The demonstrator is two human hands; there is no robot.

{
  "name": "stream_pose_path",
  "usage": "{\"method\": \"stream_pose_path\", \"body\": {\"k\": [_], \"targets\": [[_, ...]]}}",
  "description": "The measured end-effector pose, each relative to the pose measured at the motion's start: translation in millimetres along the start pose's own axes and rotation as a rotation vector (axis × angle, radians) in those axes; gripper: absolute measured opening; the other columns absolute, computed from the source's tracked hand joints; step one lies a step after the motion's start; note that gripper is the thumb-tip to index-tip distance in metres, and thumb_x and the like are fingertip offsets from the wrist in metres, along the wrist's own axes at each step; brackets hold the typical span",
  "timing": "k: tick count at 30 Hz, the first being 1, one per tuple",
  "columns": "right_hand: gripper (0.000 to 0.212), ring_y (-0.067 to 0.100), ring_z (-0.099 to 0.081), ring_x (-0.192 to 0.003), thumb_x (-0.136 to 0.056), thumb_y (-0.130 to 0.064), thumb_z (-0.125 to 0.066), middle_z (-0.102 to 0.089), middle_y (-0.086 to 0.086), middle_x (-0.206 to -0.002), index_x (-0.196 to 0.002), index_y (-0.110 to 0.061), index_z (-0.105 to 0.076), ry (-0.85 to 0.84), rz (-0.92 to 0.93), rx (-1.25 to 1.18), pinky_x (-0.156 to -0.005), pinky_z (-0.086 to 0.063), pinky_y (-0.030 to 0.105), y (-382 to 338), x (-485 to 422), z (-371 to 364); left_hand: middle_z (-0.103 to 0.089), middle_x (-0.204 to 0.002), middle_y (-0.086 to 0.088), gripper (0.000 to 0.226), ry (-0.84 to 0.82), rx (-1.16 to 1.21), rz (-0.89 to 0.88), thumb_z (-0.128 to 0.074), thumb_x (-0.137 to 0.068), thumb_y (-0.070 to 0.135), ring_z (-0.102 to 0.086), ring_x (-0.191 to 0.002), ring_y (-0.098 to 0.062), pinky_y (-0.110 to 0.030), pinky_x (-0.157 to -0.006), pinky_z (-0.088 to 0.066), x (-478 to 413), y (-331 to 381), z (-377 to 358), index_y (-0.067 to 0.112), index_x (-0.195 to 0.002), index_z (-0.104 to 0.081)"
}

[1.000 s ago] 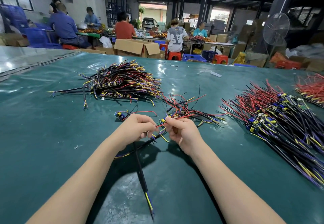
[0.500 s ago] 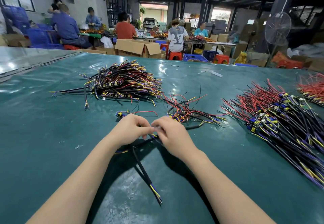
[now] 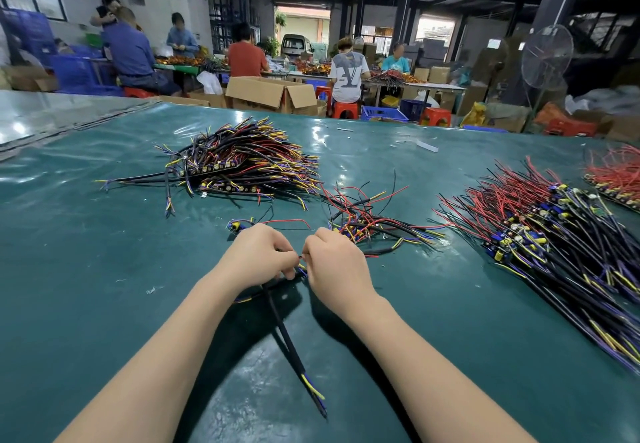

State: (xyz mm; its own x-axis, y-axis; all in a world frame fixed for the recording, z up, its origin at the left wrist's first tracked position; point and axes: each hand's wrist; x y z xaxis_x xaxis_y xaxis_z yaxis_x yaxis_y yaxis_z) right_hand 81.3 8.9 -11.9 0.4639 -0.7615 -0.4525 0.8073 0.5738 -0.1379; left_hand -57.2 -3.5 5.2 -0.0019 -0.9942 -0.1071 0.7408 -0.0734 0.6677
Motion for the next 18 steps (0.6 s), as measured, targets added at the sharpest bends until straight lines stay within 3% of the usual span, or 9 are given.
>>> {"method": "stream_pose_path", "body": {"k": [3, 8, 11, 14, 18], "targets": [[0.02, 0.026, -0.052, -0.099, -0.093, -0.023, -0.048, -0.058, 0.008, -0.103, -0.096, -0.007, -0.061, -0.014, -0.113, -0.12, -0.079, -0.036, 0.033, 1, -1, 0, -0.069, -0.058, 0.0, 0.022, -0.001, 0.018, 0.011, -0.055, -0.074, 0.006, -0.049, -0.038, 0.0, -0.013, -0.045, -0.041, 1, -1, 1, 0.015, -0.063, -0.071], [0.011, 0.022, -0.054, -0.081, -0.082, -0.022, -0.063, -0.061, 0.002, -0.079, -0.076, -0.013, -0.067, -0.027, -0.292, -0.383, -0.072, -0.04, 0.031, 17, 2, 7, -0.068, -0.055, 0.006, 0.025, -0.092, 0.088, 0.054, -0.048, -0.078, 0.002, -0.052, -0.042, -0.002, -0.014, -0.047, -0.042, 1, -4, 7, 0.017, -0.067, -0.064], [0.009, 0.025, -0.058, -0.087, -0.079, -0.023, -0.064, -0.067, 0.004, -0.086, -0.077, -0.017, -0.069, -0.04, -0.369, -0.293, -0.072, -0.043, 0.03, 17, 0, 6, -0.066, -0.052, 0.007, 0.022, -0.164, 0.092, 0.043, -0.05, -0.078, 0.003, -0.051, -0.041, -0.003, -0.017, -0.051, -0.042, 3, 0, 2, 0.015, -0.066, -0.064], [0.011, 0.025, -0.059, -0.092, -0.079, -0.028, -0.064, -0.068, 0.002, -0.091, -0.08, -0.018, -0.069, -0.026, -0.381, -0.221, -0.071, -0.042, 0.028, 12, -2, 2, -0.063, -0.046, 0.006, 0.016, -0.088, 0.079, 0.041, -0.063, -0.079, 0.013, -0.047, -0.037, -0.003, -0.016, -0.046, -0.039, 2, -2, -1, 0.012, -0.063, -0.066], [0.014, 0.017, -0.055, -0.07, -0.076, -0.024, -0.07, -0.058, -0.005, -0.062, -0.066, -0.015, -0.065, -0.041, -0.372, -0.443, -0.062, -0.04, 0.026, 19, -2, 7, -0.062, -0.046, 0.006, 0.02, -0.026, 0.12, 0.046, -0.068, -0.078, 0.02, -0.046, -0.036, -0.004, -0.017, -0.045, -0.037, 0, -8, 3, 0.015, -0.059, -0.066]]}}
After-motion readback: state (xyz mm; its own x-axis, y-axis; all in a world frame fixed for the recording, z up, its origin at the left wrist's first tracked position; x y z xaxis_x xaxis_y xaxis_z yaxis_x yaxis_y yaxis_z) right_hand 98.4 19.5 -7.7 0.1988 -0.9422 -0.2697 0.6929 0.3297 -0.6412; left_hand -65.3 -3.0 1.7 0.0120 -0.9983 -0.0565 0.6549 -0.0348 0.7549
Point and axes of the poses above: each hand's wrist, its own x-axis away from the middle knuckle, its own z-axis out of the back of the hand, y = z × x
